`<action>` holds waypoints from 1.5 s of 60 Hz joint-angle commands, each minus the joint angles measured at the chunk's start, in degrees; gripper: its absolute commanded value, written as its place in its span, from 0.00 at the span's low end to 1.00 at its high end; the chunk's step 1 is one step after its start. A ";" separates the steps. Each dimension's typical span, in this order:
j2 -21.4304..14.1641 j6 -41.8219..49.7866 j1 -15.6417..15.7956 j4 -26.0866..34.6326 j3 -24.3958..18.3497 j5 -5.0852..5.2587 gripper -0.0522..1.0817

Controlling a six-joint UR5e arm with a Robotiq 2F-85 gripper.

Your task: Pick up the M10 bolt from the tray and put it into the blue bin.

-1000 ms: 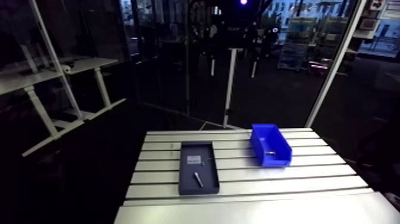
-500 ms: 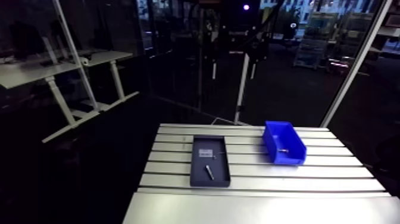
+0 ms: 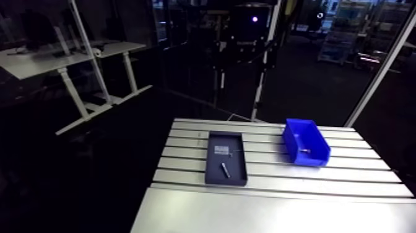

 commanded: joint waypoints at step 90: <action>7.15 -1.27 0.84 -22.23 17.59 -1.40 0.05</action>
